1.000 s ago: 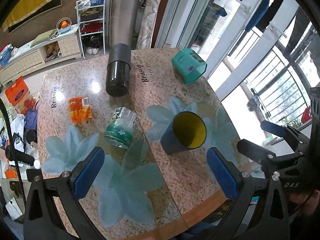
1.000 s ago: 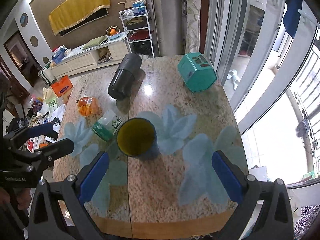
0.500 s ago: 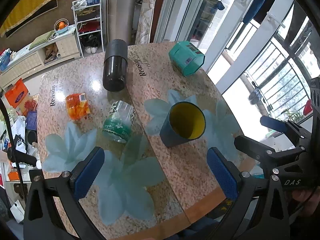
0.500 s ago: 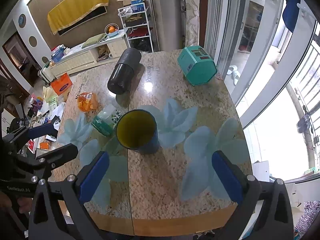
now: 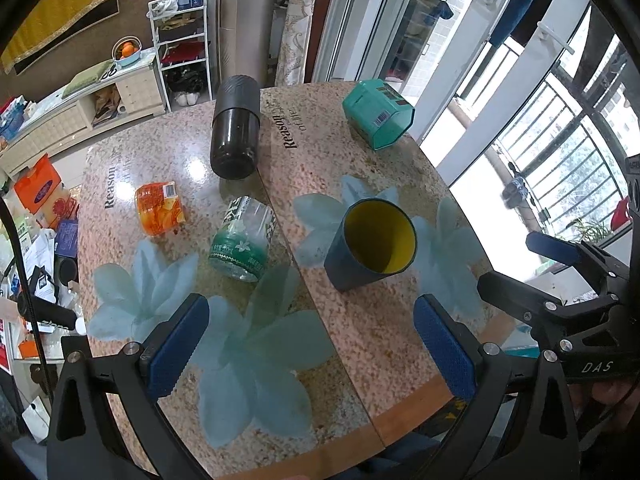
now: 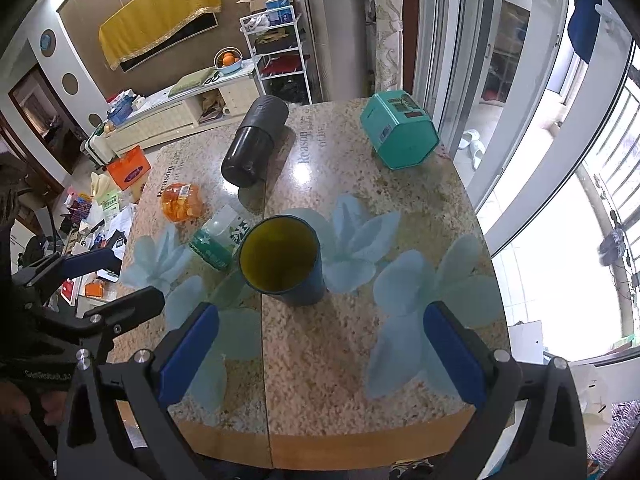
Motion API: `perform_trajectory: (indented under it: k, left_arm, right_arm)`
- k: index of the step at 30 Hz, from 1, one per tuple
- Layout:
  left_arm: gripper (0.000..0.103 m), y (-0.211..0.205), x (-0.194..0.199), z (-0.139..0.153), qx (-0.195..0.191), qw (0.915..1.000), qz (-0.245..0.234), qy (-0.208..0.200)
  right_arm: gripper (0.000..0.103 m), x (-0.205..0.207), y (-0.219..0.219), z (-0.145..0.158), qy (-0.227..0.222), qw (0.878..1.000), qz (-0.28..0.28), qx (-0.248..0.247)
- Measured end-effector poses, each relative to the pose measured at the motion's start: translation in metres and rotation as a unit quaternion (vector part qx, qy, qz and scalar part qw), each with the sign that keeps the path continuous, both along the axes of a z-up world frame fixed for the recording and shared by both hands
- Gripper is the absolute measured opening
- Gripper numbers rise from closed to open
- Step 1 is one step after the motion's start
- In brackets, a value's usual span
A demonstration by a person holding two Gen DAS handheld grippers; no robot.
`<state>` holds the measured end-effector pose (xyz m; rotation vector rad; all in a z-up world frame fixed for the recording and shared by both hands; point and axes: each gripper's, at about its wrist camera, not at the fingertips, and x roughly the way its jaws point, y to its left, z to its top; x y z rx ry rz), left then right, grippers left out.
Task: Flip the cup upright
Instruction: 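Open the right gripper and withdraw it from the upright cup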
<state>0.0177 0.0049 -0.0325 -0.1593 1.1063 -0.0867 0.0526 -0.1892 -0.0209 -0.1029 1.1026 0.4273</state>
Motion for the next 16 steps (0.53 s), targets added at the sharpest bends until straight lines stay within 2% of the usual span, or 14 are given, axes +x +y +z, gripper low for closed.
perform_trajectory:
  k: [16]
  left_arm:
    - [0.103, -0.0010, -0.0010, 0.0033, 0.011, 0.9999, -0.004, -0.002]
  right_arm:
    - [0.103, -0.0013, -0.0006, 0.0001, 0.002, 1.000, -0.001, 0.000]
